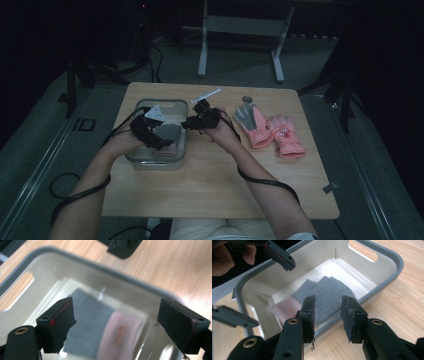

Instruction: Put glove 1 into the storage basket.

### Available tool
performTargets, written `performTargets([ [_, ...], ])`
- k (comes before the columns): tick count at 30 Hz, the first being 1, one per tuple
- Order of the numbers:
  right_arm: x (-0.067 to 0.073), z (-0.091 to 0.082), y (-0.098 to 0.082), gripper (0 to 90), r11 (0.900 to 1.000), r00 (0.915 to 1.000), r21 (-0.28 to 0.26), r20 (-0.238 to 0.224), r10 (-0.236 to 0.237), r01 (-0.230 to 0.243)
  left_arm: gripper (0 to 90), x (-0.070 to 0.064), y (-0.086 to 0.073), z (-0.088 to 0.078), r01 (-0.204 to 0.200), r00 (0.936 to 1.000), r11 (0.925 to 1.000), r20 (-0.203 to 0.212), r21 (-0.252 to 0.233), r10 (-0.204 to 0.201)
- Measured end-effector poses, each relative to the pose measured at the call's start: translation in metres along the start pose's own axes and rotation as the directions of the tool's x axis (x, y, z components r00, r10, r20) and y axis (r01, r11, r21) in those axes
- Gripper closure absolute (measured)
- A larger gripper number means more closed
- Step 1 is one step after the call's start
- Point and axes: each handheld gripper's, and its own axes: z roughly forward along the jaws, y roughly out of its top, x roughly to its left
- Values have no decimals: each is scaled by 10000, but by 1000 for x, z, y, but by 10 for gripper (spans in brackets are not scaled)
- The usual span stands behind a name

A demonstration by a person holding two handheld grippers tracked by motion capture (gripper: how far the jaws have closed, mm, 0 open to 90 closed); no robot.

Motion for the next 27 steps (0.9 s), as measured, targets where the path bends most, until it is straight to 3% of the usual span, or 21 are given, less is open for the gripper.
performTargets([
  [3, -2, -9, -4, 632, 9999, 9997, -9, 227, -106, 106, 50, -7, 8, 2, 235, 9997, 9996, -43, -161, -236],
  [4, -3, -12, -6, 632, 10000, 9996, -10, 248, -96, 96, 49, -10, 10, 3, 266, 9995, 9995, -152, -151, -268],
  [8, -8, -23, -15, 632, 10000, 9991, -60, 423, -59, 62, 37, -25, 20, 8, 289, 9996, 9984, 41, -483, -287],
  [10, -11, -30, -19, 633, 9998, 9988, -191, 491, -39, 48, 31, -32, 25, 10, 256, 9996, 9978, -101, -613, -263],
  [11, -12, -33, -22, 633, 9997, 9985, -232, 542, -30, 42, 26, -37, 27, 11, 225, 9997, 9973, 42, -701, -222],
  [15, -21, -45, -32, 633, 9995, 9964, -315, 848, 82, -55, 23, -48, 36, 16, 224, 9997, 9974, 94, -683, -219],
  [20, -30, -62, -45, 633, 9989, 9940, -437, 1070, 240, -194, 21, -65, 43, 23, 254, 9996, 9931, 176, -1146, -236],
  [23, -36, -72, -52, 633, 9985, 9925, -512, 1202, 235, -174, 21, -73, 47, 28, 651, 9967, 9890, 573, -1326, -579],
  [25, -40, -77, -57, 633, 9984, 9909, -527, 1319, 262, -194, 21, -81, 51, 30, 347, 9992, 9903, 225, -1347, -319],
  [27, -44, -83, -61, 634, 9983, 9890, -532, 1447, 300, -225, 27, -87, 54, 31, 522, 9982, 9855, 360, -1613, -470],
])
